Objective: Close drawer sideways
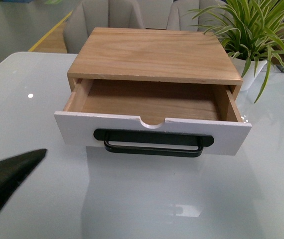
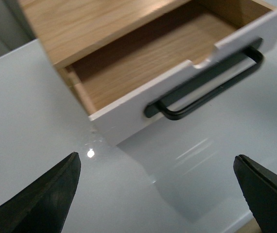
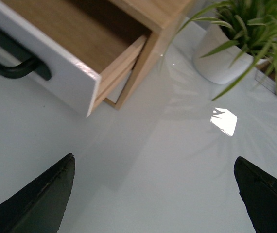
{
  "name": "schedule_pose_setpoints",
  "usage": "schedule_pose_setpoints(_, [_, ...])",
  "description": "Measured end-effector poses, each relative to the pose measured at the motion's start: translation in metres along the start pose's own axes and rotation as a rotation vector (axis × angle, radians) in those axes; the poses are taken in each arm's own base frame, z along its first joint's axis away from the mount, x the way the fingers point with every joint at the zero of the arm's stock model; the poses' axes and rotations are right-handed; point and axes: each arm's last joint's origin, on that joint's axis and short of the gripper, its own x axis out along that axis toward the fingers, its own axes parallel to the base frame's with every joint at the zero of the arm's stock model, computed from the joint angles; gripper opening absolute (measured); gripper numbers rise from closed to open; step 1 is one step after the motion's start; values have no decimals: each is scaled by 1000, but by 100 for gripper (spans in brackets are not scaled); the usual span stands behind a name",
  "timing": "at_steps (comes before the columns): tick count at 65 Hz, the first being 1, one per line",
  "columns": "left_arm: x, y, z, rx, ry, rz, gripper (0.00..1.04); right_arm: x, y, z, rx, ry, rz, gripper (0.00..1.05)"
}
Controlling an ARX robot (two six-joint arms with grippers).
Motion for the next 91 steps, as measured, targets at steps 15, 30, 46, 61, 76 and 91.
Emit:
schedule_pose_setpoints(15, [29,-28,-10,184,14,-175,96,34,22,9,-253,30,132,96])
schedule_pose_setpoints(30, [51,-40,-13,295,4,-265,96,58,42,20,-428,5,227,96])
schedule_pose_setpoints(46, [73,-39,-18,387,2,-320,96,72,68,20,-584,-19,338,96])
schedule_pose_setpoints(61, [85,-38,-18,430,-29,-376,96,80,82,26,-658,-60,401,96])
schedule_pose_setpoints(76, [95,-38,-20,460,-28,-402,96,91,92,27,-694,-68,445,96])
schedule_pose_setpoints(91, [103,-36,-18,465,-40,-413,96,103,96,31,-709,-85,450,96])
